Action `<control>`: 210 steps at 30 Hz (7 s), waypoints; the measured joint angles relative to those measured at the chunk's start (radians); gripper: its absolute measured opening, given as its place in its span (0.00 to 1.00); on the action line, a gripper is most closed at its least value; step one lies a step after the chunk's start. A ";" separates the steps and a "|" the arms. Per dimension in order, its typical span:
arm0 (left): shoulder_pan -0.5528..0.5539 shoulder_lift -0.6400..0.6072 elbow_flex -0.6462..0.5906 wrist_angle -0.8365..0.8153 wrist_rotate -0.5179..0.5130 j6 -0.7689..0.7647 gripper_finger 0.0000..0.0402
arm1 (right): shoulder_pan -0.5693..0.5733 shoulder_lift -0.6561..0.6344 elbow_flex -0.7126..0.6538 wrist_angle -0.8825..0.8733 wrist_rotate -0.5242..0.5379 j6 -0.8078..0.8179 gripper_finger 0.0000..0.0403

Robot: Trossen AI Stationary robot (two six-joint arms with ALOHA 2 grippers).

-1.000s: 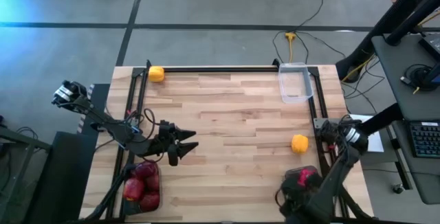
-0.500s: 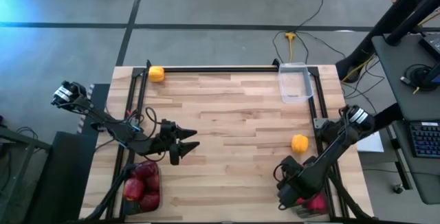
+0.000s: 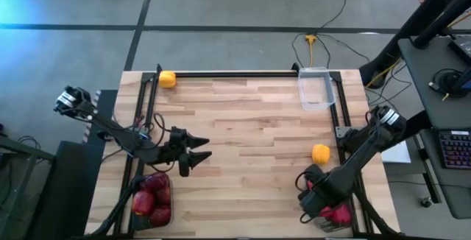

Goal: Sort produce into baskets
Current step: Put the red bell pepper into the right black bin, then put the yellow bell pepper into the transparent bin

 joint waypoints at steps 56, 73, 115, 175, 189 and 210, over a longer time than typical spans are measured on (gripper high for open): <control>0.101 -0.313 0.000 -0.309 -0.003 0.200 0.81 | -0.339 -0.253 -0.096 -0.231 0.172 0.204 0.93; 0.101 -0.295 0.000 -0.445 0.105 0.095 0.87 | -0.478 -0.287 -0.447 0.011 0.078 0.363 0.93; 1.382 0.088 0.280 -0.654 0.766 0.299 0.87 | -1.625 -0.240 -0.299 0.416 0.472 -0.905 0.70; 1.600 0.943 1.070 -1.765 0.311 1.332 0.99 | -1.278 -0.474 -0.297 0.845 0.677 -1.153 0.91; 1.636 1.030 1.087 -1.762 0.329 1.276 0.99 | -1.220 -0.470 -0.297 0.845 0.650 -1.114 0.91; 1.658 1.028 1.089 -1.782 0.453 1.224 0.84 | -1.176 -0.470 -0.296 0.842 0.602 -1.101 0.91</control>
